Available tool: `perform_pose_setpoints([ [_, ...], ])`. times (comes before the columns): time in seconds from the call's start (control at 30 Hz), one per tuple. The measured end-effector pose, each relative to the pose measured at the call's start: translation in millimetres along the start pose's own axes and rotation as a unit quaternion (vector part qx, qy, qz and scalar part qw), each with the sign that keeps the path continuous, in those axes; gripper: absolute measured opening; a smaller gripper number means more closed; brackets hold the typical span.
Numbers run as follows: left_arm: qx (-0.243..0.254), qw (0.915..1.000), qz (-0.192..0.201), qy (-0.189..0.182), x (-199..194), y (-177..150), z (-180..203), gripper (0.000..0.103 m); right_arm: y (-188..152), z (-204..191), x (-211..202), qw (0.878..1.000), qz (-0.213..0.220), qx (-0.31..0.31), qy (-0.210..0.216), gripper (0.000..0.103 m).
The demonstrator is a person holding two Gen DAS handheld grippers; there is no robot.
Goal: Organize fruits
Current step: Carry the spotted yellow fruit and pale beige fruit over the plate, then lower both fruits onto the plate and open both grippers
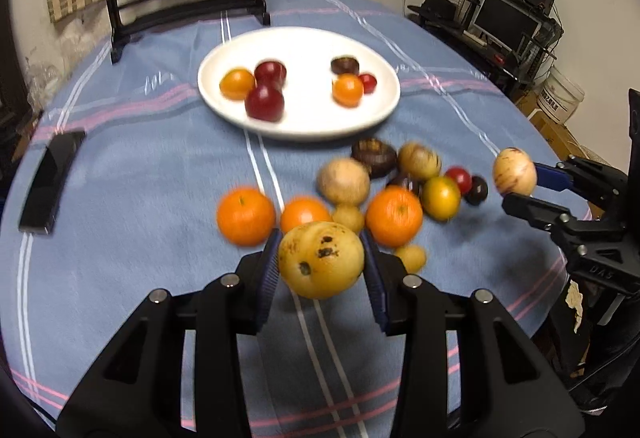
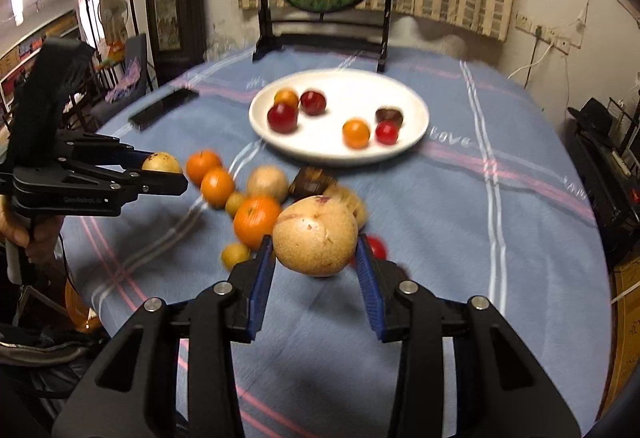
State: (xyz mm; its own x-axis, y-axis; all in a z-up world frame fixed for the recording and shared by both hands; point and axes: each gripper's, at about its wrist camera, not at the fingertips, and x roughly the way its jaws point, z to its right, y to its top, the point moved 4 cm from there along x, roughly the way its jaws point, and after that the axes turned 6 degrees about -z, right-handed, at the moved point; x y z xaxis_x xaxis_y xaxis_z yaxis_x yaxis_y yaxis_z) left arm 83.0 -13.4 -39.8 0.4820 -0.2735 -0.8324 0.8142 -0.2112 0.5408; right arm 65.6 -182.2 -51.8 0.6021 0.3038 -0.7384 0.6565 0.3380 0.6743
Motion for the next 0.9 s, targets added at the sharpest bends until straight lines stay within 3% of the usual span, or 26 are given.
perform_pose_setpoints([
  [0.3,0.013,0.9994,0.024,0.021,4.2,70.4,-5.9,0.04,52.5,18.1,12.2,1.0,0.015,-0.017,-0.005,0.041],
  [0.53,-0.013,0.9997,0.002,0.021,45.0,124.1,-23.2,0.04,102.7,35.1,56.7,1.0,0.003,-0.009,-0.002,0.041],
  [0.9,-0.052,0.9973,-0.034,0.04,119.2,171.4,-55.1,0.04,134.6,55.7,135.1,0.999,-0.046,-0.001,-0.007,0.041],
])
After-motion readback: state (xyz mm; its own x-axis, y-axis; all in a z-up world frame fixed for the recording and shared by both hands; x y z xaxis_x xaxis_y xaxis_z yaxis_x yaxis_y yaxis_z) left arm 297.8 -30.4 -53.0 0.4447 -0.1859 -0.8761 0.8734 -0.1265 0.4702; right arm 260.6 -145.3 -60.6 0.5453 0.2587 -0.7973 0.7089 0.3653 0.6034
